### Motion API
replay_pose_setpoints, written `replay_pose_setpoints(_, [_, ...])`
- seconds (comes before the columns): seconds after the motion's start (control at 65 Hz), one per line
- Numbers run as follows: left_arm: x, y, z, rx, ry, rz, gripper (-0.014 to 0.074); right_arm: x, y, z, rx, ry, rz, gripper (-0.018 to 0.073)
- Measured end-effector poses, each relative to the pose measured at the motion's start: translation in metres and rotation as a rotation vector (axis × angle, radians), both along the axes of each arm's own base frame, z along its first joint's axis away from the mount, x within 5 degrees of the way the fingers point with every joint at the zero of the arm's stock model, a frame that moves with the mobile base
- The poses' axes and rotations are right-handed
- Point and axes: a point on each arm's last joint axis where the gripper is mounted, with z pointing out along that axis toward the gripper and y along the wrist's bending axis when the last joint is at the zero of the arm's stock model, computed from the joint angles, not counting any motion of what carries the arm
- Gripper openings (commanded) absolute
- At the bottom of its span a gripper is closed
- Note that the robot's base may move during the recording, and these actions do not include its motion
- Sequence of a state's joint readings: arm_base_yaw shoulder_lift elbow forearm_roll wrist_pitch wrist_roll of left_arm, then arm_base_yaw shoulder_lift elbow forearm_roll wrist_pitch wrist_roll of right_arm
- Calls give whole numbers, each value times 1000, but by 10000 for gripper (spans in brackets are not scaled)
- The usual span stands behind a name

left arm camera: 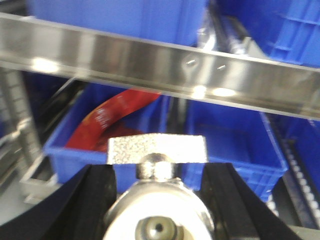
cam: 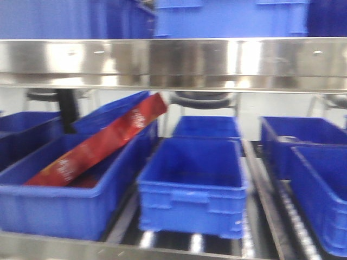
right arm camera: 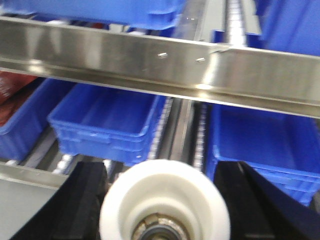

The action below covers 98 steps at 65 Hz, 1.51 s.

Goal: Place valve from conveyor to right shelf box
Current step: 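Drive up to the steel shelf with blue bins, valves held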

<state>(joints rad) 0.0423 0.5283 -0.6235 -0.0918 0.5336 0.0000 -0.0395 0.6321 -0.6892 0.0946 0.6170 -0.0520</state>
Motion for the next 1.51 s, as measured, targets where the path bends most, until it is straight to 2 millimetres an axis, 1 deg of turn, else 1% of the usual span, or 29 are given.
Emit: replay_pose_setpoints(1.508, [0,0,0,0,-1,0,-111,0,0,0,0,0,0,-162])
